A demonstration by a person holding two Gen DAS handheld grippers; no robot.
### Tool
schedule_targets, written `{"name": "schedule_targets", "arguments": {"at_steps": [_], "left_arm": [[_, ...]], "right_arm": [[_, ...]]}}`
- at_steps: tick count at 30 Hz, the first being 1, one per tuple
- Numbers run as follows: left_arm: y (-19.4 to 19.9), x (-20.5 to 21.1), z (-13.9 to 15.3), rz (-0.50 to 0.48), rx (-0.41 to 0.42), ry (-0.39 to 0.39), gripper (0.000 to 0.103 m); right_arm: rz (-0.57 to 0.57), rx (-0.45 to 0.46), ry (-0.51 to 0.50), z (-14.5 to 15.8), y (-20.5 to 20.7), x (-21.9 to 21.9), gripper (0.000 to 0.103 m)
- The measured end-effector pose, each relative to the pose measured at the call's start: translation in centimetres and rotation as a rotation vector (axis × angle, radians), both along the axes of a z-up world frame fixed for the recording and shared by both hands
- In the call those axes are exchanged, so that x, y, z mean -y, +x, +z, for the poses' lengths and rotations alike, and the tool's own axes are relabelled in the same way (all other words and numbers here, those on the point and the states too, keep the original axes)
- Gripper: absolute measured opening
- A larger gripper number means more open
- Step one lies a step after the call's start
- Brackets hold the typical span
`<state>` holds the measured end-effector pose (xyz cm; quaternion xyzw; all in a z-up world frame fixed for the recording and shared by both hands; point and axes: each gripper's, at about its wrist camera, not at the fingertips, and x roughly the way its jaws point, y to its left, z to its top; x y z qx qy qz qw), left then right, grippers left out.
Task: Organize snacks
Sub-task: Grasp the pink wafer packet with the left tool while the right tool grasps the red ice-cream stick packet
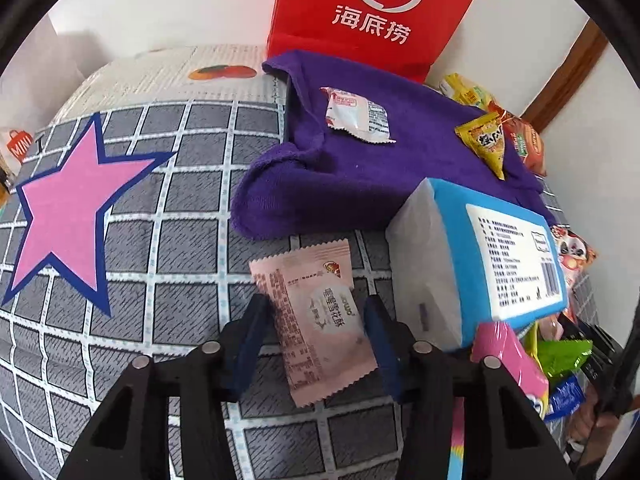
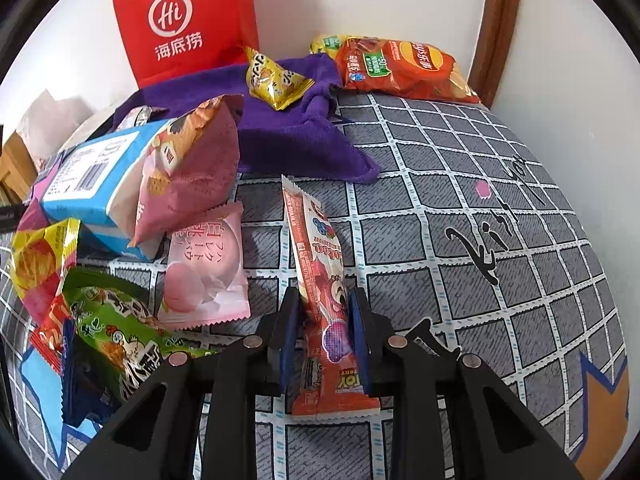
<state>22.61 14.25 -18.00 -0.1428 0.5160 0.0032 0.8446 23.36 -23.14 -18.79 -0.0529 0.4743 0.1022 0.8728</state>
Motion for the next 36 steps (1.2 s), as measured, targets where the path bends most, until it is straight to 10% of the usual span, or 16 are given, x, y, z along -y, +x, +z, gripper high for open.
{"name": "schedule_targets", "arguments": {"at_steps": [10, 17, 36], "left_arm": [[-1.5, 0.0, -0.4, 0.005, 0.029, 0.163, 0.047], [-2.1, 0.2, -0.3, 0.034, 0.060, 0.236, 0.036], [-2.0, -0.5, 7.1, 0.037, 0.174, 0.127, 0.035]], "right_arm": [[-0.024, 0.017, 0.029, -0.1, 0.4, -0.3, 0.034], [-0.045, -0.014, 0.100, 0.3, 0.5, 0.7, 0.022], [-0.068, 0.086, 0.104, 7.4, 0.9, 0.8, 0.022]]}}
